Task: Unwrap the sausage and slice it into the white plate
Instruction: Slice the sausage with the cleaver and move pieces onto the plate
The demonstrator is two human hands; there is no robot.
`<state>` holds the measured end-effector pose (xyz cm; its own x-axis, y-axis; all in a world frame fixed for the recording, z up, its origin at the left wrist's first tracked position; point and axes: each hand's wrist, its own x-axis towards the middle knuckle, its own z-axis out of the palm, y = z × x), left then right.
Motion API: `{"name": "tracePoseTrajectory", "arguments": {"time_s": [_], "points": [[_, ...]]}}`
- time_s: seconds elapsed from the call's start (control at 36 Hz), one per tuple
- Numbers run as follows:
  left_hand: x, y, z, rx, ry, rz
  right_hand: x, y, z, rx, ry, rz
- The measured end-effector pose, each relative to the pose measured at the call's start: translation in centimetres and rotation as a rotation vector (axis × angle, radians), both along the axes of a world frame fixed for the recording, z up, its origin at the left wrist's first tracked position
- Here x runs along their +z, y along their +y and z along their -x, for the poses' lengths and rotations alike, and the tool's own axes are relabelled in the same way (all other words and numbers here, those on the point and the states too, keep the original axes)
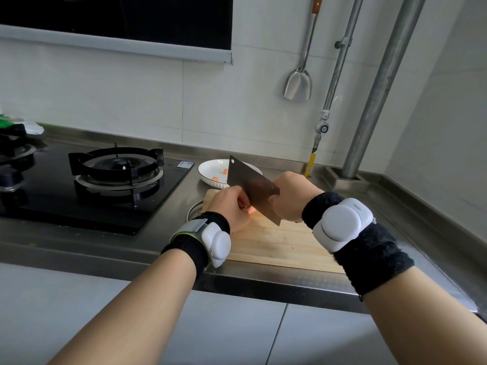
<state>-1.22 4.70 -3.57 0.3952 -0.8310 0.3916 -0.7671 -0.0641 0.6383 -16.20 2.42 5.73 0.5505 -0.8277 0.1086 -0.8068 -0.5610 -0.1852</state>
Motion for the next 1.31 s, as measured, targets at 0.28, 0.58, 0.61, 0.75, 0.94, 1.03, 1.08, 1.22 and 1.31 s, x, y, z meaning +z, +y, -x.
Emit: {"name": "tracePoseTrajectory", "arguments": {"time_s": [0.28, 0.58, 0.61, 0.75, 0.94, 1.03, 1.08, 1.22, 1.31], "points": [[0.13, 0.09, 0.03, -0.009, 0.013, 0.001, -0.09, 0.07, 0.04, -0.004, 0.010, -0.011], [0.10, 0.10, 0.00, -0.026, 0.012, 0.011, 0.09, 0.24, 0.10, -0.004, 0.028, -0.046], [0.05, 0.09, -0.01, -0.025, 0.014, 0.010, 0.07, 0.25, 0.11, -0.006, 0.029, -0.052], [-0.14, -0.01, -0.11, -0.007, 0.016, 0.007, 0.06, 0.35, 0.00, -0.014, 0.039, -0.078], [-0.17, -0.08, -0.14, 0.036, 0.023, -0.005, 0.22, 0.60, -0.26, -0.020, 0.104, -0.083], [-0.11, -0.04, -0.15, 0.043, 0.025, -0.017, 0.33, 0.76, -0.40, -0.020, 0.128, -0.086], [-0.08, -0.04, -0.19, 0.052, 0.029, -0.018, 0.34, 0.80, -0.45, -0.022, 0.130, -0.089], [-0.11, 0.02, -0.28, 0.052, 0.038, -0.013, 0.15, 0.86, -0.37, -0.019, 0.126, -0.108], [-0.05, -0.01, -0.27, 0.041, 0.037, -0.018, -0.15, 0.73, -0.21, -0.024, 0.101, -0.112]]}}
